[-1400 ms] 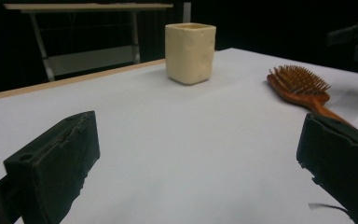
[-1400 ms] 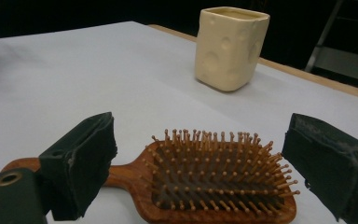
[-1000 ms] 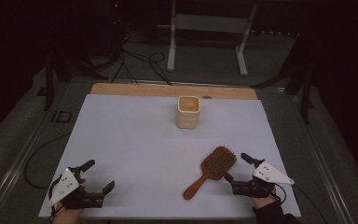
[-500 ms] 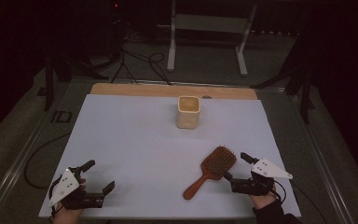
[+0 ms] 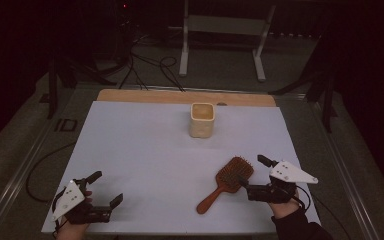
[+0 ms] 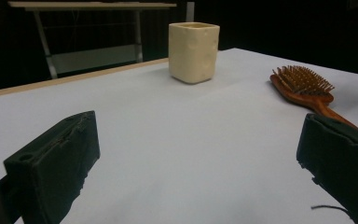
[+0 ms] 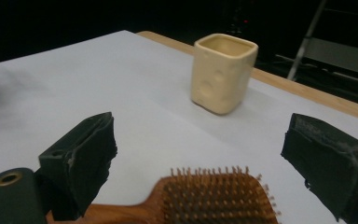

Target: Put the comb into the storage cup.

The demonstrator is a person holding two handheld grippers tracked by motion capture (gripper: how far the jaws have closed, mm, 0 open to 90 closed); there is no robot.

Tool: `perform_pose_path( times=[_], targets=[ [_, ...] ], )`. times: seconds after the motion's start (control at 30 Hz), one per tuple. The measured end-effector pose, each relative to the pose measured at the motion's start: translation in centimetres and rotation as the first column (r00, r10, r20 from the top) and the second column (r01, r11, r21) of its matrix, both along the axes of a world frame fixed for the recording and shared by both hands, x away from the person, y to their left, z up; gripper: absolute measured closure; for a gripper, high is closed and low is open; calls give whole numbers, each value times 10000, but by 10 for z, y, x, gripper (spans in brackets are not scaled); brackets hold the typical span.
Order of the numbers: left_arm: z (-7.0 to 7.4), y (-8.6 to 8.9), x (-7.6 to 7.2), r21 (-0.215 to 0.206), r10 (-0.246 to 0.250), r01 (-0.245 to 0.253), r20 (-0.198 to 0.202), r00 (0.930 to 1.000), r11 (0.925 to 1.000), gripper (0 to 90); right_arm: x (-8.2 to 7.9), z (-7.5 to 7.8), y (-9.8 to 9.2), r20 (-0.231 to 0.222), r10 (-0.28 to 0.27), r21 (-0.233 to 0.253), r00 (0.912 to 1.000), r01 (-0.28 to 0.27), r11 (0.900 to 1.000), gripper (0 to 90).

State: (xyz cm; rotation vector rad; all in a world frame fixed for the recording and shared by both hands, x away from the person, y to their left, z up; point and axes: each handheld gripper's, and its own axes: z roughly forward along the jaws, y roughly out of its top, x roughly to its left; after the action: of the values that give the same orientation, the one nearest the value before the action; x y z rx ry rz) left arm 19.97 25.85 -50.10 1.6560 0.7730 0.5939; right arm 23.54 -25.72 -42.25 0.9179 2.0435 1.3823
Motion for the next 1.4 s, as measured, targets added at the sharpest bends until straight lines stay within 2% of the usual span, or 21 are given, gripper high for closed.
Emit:
perform_pose_path(
  times=[0.17,0.27,0.47,0.57,0.87,0.9,0.97,1.03,1.07,1.13,1.2,1.27,1.33,1.37,1.4],
  targets=[
    [0,-1,0,6,-23,23,-23,10000,10000,2,7,9,9,8,380,-102,9993,-380,9992,85],
    [0,0,0,-47,-6,6,-18,10000,10000,2,10,13,16,-70,588,-6,9982,-588,9983,85],
    [0,0,0,-53,11,-11,-22,10000,10000,1,13,15,31,-120,1037,-113,9945,-1038,9945,85],
    [0,1,0,-50,22,-22,-32,10000,10000,1,17,12,44,-256,1681,-96,9854,-1684,9857,85],
    [-1,0,0,-41,-4,3,-33,10000,10000,1,20,0,69,-528,2242,-182,9731,-2254,9741,85],
    [0,0,0,-49,-2,2,-26,10000,10000,1,19,-5,75,-710,2416,-144,9678,-2432,9699,85],
    [0,1,0,-61,-13,13,-32,10000,10000,2,20,-10,79,-810,2538,-302,9639,-2569,9660,86],
    [-1,0,0,-53,-22,22,-46,10000,10000,2,21,-16,83,-1148,2641,-341,9576,-2695,9624,91],
    [-1,0,0,-53,-22,22,-46,10000,10000,1,21,-16,83,-1148,2641,-341,9576,-2695,9624,91],
    [-1,0,0,-66,-40,40,-40,10000,10000,1,21,-25,87,-1379,2726,-611,9522,-2828,9572,144],
    [-1,0,0,-88,-47,46,-63,10000,10000,1,21,-28,88,-1449,2711,-631,9516,-2823,9572,162],
    [-1,0,0,-47,-41,41,-65,10000,10000,1,22,-35,91,-1767,2683,-729,9470,-2844,9559,246],
    [-1,0,0,-89,-74,73,-54,10000,9999,2,23,-37,91,-1852,2741,-758,9437,-2918,9535,272],
    [-1,0,0,-99,-83,82,-57,9999,9999,2,25,-43,92,-2096,2684,-834,9402,-2907,9532,350],
    [-1,0,0,-110,-83,83,-54,10000,9999,1,26,-45,93,-2215,2642,-873,9387,-2889,9534,384]
  ],
)
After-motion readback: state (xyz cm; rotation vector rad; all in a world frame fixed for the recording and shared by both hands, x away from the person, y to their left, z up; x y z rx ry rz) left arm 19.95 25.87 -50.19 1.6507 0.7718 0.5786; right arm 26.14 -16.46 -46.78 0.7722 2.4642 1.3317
